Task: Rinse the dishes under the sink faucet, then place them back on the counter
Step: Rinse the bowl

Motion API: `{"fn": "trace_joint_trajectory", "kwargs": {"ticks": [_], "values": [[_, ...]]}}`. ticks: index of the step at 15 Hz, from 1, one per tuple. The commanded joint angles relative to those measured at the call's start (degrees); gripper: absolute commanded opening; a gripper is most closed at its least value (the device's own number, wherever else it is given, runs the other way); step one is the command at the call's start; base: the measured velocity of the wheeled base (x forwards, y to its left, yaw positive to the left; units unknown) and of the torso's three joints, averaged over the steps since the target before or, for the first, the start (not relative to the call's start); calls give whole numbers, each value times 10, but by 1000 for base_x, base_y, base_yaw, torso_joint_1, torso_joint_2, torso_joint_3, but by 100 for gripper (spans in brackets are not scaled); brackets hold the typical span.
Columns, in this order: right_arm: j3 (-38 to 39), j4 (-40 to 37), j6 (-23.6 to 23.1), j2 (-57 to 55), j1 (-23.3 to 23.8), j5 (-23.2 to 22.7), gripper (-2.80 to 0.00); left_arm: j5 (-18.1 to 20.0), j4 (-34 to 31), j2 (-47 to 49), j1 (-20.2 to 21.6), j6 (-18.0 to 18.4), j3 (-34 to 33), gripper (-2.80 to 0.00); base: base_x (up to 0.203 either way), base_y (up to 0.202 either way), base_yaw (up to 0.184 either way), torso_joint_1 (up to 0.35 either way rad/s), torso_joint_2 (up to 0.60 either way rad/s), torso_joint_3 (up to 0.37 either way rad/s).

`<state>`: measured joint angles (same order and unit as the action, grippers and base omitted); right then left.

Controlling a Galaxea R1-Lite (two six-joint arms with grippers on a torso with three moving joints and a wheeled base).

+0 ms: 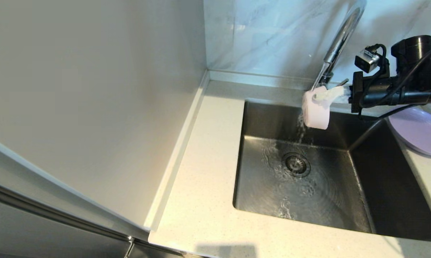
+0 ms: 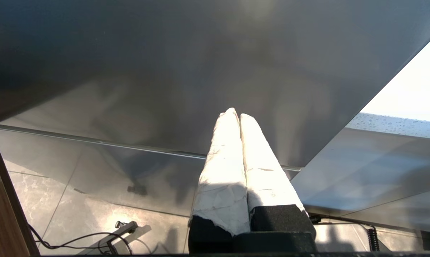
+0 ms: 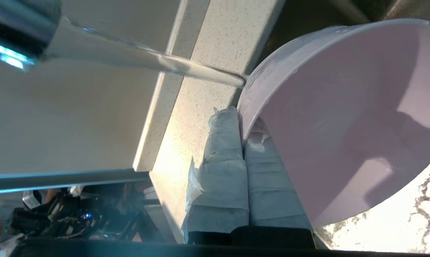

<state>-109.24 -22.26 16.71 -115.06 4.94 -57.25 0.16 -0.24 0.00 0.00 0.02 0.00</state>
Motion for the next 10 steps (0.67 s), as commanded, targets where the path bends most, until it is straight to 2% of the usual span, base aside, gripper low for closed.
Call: {"fn": "trace_joint_trajectory", "kwargs": {"ticks": [1, 5, 10], "values": [[-7, 8, 11, -5, -7, 1, -280, 0, 0, 0, 0, 0, 0, -280, 0, 0, 0, 0, 0, 0], [-11, 30, 46, -10, -10, 42, -280, 0, 0, 0, 0, 0, 0, -280, 0, 0, 0, 0, 0, 0], [19, 30, 45, 10, 0, 48, -280, 0, 0, 0, 0, 0, 0, -280, 0, 0, 0, 0, 0, 0]]}}
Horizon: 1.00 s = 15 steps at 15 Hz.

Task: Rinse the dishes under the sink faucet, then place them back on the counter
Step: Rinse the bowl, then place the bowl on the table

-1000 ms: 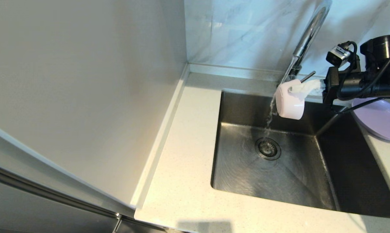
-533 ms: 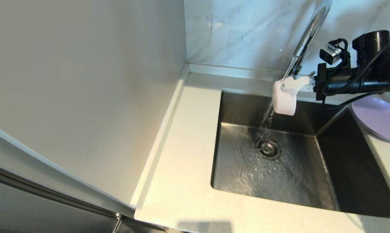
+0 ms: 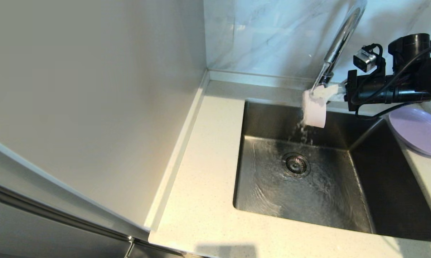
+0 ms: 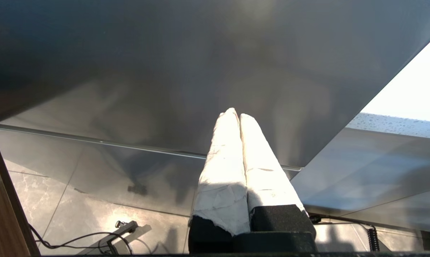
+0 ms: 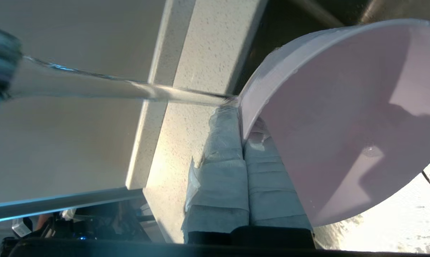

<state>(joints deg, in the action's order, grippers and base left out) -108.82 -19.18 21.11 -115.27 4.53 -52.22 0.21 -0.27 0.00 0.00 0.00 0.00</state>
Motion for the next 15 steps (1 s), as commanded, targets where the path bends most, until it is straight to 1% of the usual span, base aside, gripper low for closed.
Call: {"fn": "trace_joint_trajectory", "kwargs": {"ticks": [1, 6, 7, 9, 10, 11, 13, 15], "values": [[30, -1, 0, 21, 12, -3, -280, 0, 0, 0, 0, 0, 0, -280, 0, 0, 0, 0, 0, 0], [114, 3, -6, 88, 65, -7, -280, 0, 0, 0, 0, 0, 0, -280, 0, 0, 0, 0, 0, 0], [140, 4, -17, 106, 74, -11, -280, 0, 0, 0, 0, 0, 0, -280, 0, 0, 0, 0, 0, 0], [214, 4, -83, 154, 95, -20, -280, 0, 0, 0, 0, 0, 0, -280, 0, 0, 0, 0, 0, 0], [246, 4, -109, 184, 106, -23, -280, 0, 0, 0, 0, 0, 0, -280, 0, 0, 0, 0, 0, 0], [269, 4, -122, 209, 115, -25, -280, 0, 0, 0, 0, 0, 0, -280, 0, 0, 0, 0, 0, 0], [305, 4, -123, 247, 134, -26, -280, 0, 0, 0, 0, 0, 0, -280, 0, 0, 0, 0, 0, 0], [346, 15, -102, 277, 144, -26, -280, 0, 0, 0, 0, 0, 0, -280, 0, 0, 0, 0, 0, 0]]}}
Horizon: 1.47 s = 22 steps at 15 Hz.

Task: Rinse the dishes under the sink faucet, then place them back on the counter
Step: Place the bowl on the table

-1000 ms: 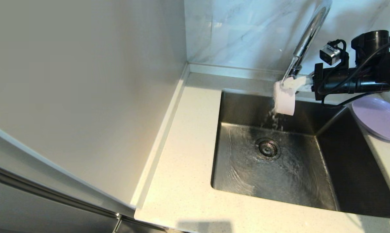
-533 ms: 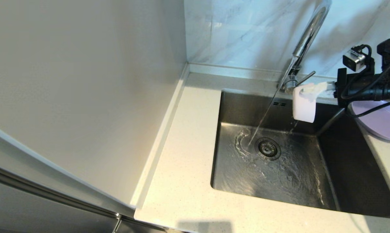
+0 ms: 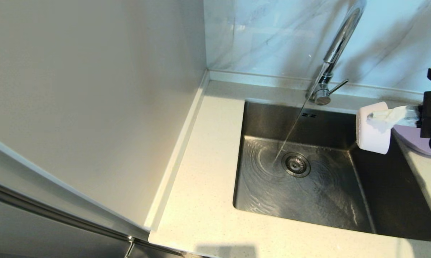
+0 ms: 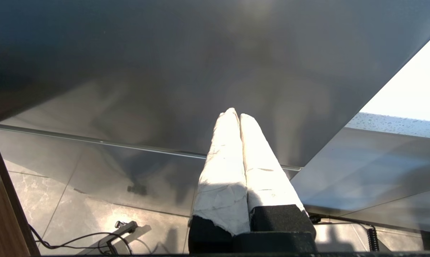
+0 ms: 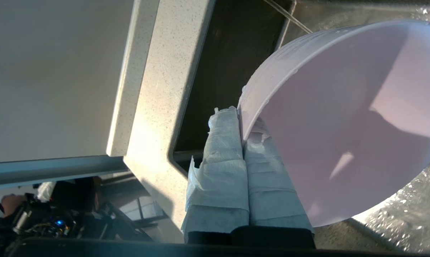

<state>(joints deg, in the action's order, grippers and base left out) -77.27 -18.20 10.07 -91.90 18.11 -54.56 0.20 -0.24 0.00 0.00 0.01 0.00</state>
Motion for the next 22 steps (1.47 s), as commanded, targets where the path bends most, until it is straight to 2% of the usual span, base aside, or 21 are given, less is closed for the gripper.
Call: {"fn": "trace_joint_trajectory", "kwargs": {"ticks": [1, 4, 5, 6, 7, 8, 9, 12, 14, 15, 17, 20, 22], "values": [[57, 19, 16, 54, 10, -2, -280, 0, 0, 0, 0, 0, 0, -280, 0, 0, 0, 0, 0, 0], [179, 88, 11, 82, 7, 6, -280, 0, 0, 0, 0, 0, 0, -280, 0, 0, 0, 0, 0, 0], [217, 109, 3, 88, -3, 22, -280, 0, 0, 0, 0, 0, 0, -280, 0, 0, 0, 0, 0, 0], [236, 120, -4, 91, -15, 70, -280, 1, 0, 0, 0, 0, 0, -280, 0, 0, 0, 0, 0, 0], [232, 127, -5, 95, -19, 98, -280, 0, 0, 0, 0, 0, 0, -280, 0, 0, 0, 0, 0, 0], [205, 128, 5, 101, -20, 101, -280, 0, 0, 0, 0, 0, 0, -280, 0, 0, 0, 0, 0, 0], [164, 129, 45, 108, -19, 102, -280, 0, 0, 0, 0, 0, 0, -280, 0, 0, 0, 0, 0, 0], [57, 137, 314, 116, -10, 75, -280, 0, 0, 0, 0, 0, 0, -280, 0, 0, 0, 0, 0, 0], [53, 189, 465, 118, 11, 58, -280, 0, 0, 0, 0, 0, 0, -280, 0, 0, 0, 0, 0, 0], [76, 239, 544, 118, 22, 52, -280, 0, 0, 0, 0, 0, 0, -280, 0, 0, 0, 0, 0, 0], [159, 347, 648, 116, 33, 25, -280, 0, 0, 0, 0, 0, 0, -280, 0, 0, 0, 0, 0, 0], [258, 507, 765, 111, 36, -38, -280, 0, 0, 0, 0, 0, 0, -280, 0, 0, 0, 0, 0, 0], [267, 585, 807, 107, 36, -54, -280, 0, 0, 0, 0, 0, 0, -280, 0, 0, 0, 0, 0, 0]]}}
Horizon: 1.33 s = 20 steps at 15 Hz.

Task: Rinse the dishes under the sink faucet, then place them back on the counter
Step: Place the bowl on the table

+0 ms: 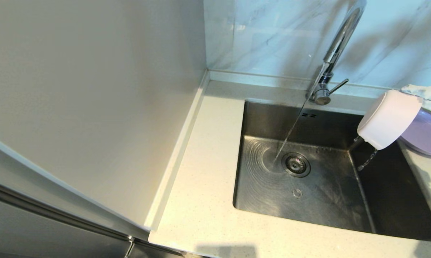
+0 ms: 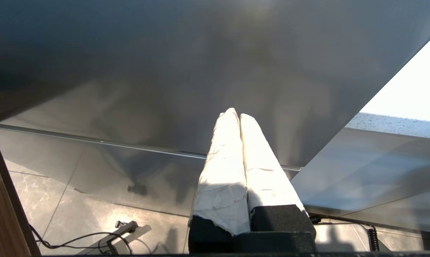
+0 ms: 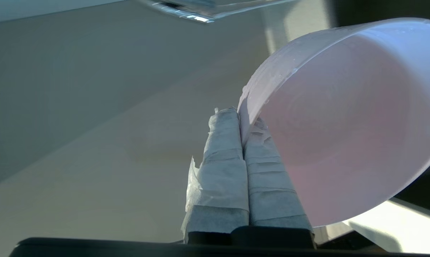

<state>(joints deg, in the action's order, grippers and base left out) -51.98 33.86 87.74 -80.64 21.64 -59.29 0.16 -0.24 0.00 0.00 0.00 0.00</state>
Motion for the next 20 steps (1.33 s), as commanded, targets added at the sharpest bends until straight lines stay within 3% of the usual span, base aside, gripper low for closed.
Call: {"fn": "trace_joint_trajectory", "kwargs": {"ticks": [1, 4, 6, 8, 12, 15, 17, 18, 20], "values": [[14, 110, 43, -6, 1, -8, -280, 0, 0, 0, 0, 0, 0, -280, 0, 0, 0, 0, 0, 0], [16, 273, 94, -7, 11, -1, -280, 0, 0, 0, 0, 0, 0, -280, 0, 0, 0, 0, 0, 0], [29, 359, 153, -7, 32, 56, -280, 0, 0, 0, 0, 0, 0, -280, 0, 0, 0, 0, 0, 0], [52, 434, 208, -8, 36, 75, -280, 0, 0, 0, 0, 0, 0, -280, 0, 0, 0, 0, 0, 0], [58, 460, 284, -7, 36, 109, -280, 1, 0, 0, 0, 0, 0, -280, 0, 0, 0, 0, 0, 0], [112, 463, 290, -20, 24, 105, -280, 1, 0, 0, 0, 0, 0, -280, 0, 0, 0, 0, 0, 0], [142, 462, 252, -34, 5, 67, -280, 0, 0, 0, 0, 0, 0, -280, 0, 0, 0, 0, 0, 0], [143, 463, 233, -36, 4, 58, -280, 0, 0, 0, 0, 0, 0, -280, 0, 0, 0, 0, 0, 0], [107, 471, 236, -24, 7, 58, -280, 0, 0, 0, 0, 0, 0, -280, 0, 0, 0, 0, 0, 0]]}}
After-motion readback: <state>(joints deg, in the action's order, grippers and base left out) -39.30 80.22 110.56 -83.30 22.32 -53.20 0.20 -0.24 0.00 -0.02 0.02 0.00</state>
